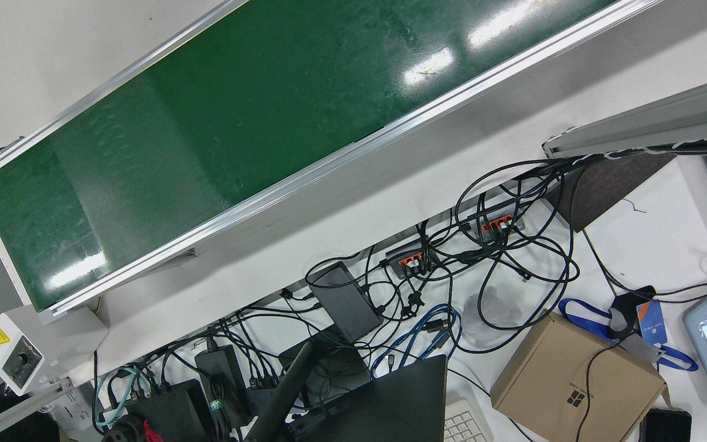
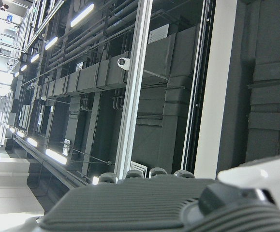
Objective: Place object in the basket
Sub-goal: 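Close the left hand fingers around the bottle's body, then lift the bottle off the belt and carry it over the pink basket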
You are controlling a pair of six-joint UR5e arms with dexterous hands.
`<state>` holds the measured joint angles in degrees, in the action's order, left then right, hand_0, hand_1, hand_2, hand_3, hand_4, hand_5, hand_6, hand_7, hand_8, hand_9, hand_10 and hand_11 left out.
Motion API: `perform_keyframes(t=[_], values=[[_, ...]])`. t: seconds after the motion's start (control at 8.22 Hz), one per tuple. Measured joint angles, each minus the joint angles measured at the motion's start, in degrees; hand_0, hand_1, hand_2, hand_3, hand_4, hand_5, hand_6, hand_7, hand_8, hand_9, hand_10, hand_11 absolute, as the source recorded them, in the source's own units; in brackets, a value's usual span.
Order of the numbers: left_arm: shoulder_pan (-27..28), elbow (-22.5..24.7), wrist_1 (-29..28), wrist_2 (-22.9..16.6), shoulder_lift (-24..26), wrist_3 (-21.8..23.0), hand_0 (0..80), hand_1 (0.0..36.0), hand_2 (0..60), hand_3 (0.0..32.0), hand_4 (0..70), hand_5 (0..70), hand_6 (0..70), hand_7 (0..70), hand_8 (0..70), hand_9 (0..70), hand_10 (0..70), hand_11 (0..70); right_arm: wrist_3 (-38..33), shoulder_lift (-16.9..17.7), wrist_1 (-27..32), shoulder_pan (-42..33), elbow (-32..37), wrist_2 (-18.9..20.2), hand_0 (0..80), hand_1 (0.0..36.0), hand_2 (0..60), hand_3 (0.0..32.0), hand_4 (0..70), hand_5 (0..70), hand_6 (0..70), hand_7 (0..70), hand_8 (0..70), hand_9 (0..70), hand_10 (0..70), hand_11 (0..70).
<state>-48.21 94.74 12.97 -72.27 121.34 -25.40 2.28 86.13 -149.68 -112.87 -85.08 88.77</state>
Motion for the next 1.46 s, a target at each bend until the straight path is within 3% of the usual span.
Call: perform_keyframes(t=[0.12, 0.24, 0.36, 0.49, 0.61, 0.85, 0.97, 1.22, 1.46], values=[[-0.02, -1.24, -0.11, -0.04, 1.04, 0.00, 57.1, 11.5, 0.0, 0.0, 3.8, 26.2, 4.8, 3.3, 12.1, 13.6, 7.2, 12.2, 0.00, 0.00, 0.00, 0.01, 0.00, 0.00, 0.0, 0.0, 0.0, 0.0, 0.0, 0.0, 0.0, 0.0, 0.0, 0.0, 0.0, 0.0], [-0.18, -1.83, -0.14, -0.09, 1.52, 0.06, 64.6, 28.1, 18.7, 0.0, 3.8, 50.1, 13.6, 27.6, 30.7, 40.4, 27.9, 42.5, 0.00, 0.00, 0.00, -0.01, 0.00, 0.00, 0.0, 0.0, 0.0, 0.0, 0.0, 0.0, 0.0, 0.0, 0.0, 0.0, 0.0, 0.0], [-0.38, -1.93, 0.59, -0.01, 1.72, 0.15, 71.4, 29.6, 47.4, 0.0, 34.8, 70.0, 45.0, 70.0, 70.0, 70.0, 68.4, 70.0, 0.00, 0.00, 0.00, -0.01, 0.00, 0.00, 0.0, 0.0, 0.0, 0.0, 0.0, 0.0, 0.0, 0.0, 0.0, 0.0, 0.0, 0.0], [-0.85, -1.93, 2.18, 0.21, 1.82, 0.18, 69.0, 26.5, 60.0, 0.0, 70.0, 70.0, 70.0, 70.0, 70.0, 70.0, 70.0, 70.0, 0.00, 0.00, 0.00, -0.03, 0.00, 0.00, 0.0, 0.0, 0.0, 0.0, 0.0, 0.0, 0.0, 0.0, 0.0, 0.0, 0.0, 0.0], [-1.79, -1.81, 4.69, 0.37, 2.14, 0.15, 80.0, 35.2, 60.0, 0.0, 70.0, 70.0, 70.0, 70.0, 70.0, 70.0, 70.0, 70.0, 0.00, 0.00, -0.03, -0.05, 0.00, 0.00, 0.0, 0.0, 0.0, 0.0, 0.0, 0.0, 0.0, 0.0, 0.0, 0.0, 0.0, 0.0], [-3.48, -0.68, 7.65, 0.32, 2.76, 0.19, 80.0, 33.2, 60.0, 0.0, 70.0, 70.0, 70.0, 70.0, 70.0, 70.0, 70.0, 70.0, 0.00, 0.00, -0.02, -0.05, 0.00, 0.00, 0.0, 0.0, 0.0, 0.0, 0.0, 0.0, 0.0, 0.0, 0.0, 0.0, 0.0, 0.0], [-3.68, 1.61, 9.21, 0.26, 2.83, 0.21, 80.0, 30.2, 60.0, 0.0, 70.0, 70.0, 70.0, 70.0, 70.0, 70.0, 70.0, 70.0, 0.00, 0.00, -0.01, -0.05, 0.00, 0.00, 0.0, 0.0, 0.0, 0.0, 0.0, 0.0, 0.0, 0.0, 0.0, 0.0, 0.0, 0.0], [-2.65, 8.04, 13.17, 0.07, 2.63, 0.02, 79.3, 24.6, 60.0, 0.0, 70.0, 70.0, 70.0, 70.0, 70.0, 70.0, 70.0, 70.0, 0.00, 0.00, 0.00, -0.06, 0.00, 0.00, 0.0, 0.0, 0.0, 0.0, 0.0, 0.0, 0.0, 0.0, 0.0, 0.0, 0.0, 0.0], [2.48, 15.78, 17.77, 0.08, 2.20, -0.13, 73.6, 22.7, 53.6, 0.0, 70.0, 70.0, 70.0, 70.0, 70.0, 70.0, 70.0, 70.0, 0.00, 0.00, 0.00, -0.07, 0.00, 0.00, 0.0, 0.0, 0.0, 0.0, 0.0, 0.0, 0.0, 0.0, 0.0, 0.0, 0.0, 0.0]])
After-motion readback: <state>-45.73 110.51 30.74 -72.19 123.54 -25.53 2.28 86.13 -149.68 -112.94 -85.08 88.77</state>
